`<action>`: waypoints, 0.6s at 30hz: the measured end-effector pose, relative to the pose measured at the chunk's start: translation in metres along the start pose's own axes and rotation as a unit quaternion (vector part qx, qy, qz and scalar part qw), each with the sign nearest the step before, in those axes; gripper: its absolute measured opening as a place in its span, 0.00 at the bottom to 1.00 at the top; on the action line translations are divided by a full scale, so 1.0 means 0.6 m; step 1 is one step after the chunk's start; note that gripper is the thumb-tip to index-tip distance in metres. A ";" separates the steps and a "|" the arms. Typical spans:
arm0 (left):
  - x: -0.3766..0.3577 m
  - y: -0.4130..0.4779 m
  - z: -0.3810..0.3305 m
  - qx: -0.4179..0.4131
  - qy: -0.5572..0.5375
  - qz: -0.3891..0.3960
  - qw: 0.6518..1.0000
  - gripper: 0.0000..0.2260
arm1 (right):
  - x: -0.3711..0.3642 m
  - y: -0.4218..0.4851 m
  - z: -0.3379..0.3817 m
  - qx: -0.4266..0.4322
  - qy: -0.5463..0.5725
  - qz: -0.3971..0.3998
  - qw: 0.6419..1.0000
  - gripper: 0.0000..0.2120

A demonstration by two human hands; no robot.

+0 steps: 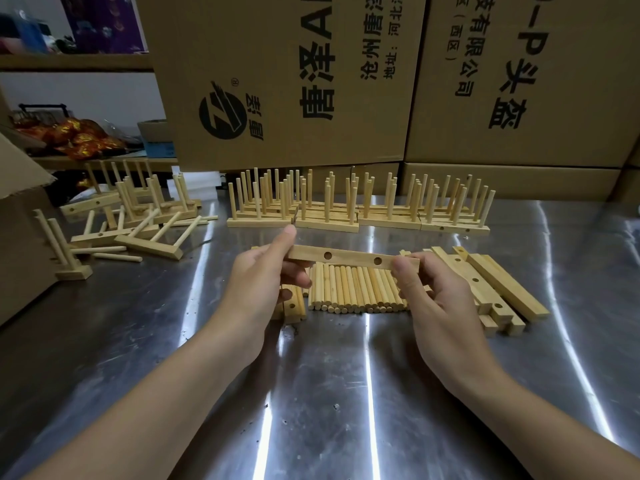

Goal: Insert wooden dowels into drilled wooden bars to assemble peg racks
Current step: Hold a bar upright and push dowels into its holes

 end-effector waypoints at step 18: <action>0.008 0.006 -0.048 -0.168 0.227 0.051 0.958 0.11 | 0.024 0.023 0.018 0.059 -0.141 0.089 0.984 0.14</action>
Point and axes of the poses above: each hand's wrist, its own y-axis towards the middle knuckle, its own x-axis out of the back of the hand, z = x × y, the point moved 8 cm from there along y, towards the middle knuckle, and after that the axes turned 12 degrees about x, right-handed, at the moved point
